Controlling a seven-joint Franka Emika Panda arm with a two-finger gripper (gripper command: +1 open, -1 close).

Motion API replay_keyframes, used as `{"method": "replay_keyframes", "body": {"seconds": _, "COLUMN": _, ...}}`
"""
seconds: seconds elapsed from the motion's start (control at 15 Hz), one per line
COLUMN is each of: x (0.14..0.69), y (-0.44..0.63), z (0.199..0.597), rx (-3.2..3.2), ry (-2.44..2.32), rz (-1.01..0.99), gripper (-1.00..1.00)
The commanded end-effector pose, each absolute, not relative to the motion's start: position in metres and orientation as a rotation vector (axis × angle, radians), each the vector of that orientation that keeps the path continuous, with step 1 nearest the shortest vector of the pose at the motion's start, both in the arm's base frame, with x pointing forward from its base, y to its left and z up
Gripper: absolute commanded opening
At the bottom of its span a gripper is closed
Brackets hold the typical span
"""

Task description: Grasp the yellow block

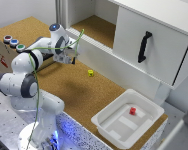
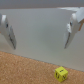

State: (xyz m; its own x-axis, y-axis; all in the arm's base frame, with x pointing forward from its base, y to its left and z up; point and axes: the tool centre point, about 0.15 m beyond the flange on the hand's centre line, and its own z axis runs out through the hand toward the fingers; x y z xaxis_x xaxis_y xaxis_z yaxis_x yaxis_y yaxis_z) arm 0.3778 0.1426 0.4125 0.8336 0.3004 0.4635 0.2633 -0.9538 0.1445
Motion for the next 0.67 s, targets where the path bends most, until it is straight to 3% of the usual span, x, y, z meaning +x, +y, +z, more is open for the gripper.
{"method": "replay_keyframes", "body": {"seconds": 0.0, "x": 0.392, "y": 0.144, "z": 0.414, "rx": 2.937, "ry": 0.400, "rz": 0.679, "gripper": 1.00}}
{"method": "replay_keyframes", "body": {"seconds": 0.2, "x": 0.433, "y": 0.128, "z": 0.384, "rx": 3.113, "ry": 0.296, "rz": 0.464, "gripper": 1.00}}
{"method": "replay_keyframes", "body": {"seconds": 0.6, "x": 0.465, "y": 0.102, "z": 0.316, "rx": 3.159, "ry": 0.306, "rz": 0.378, "gripper": 1.00}}
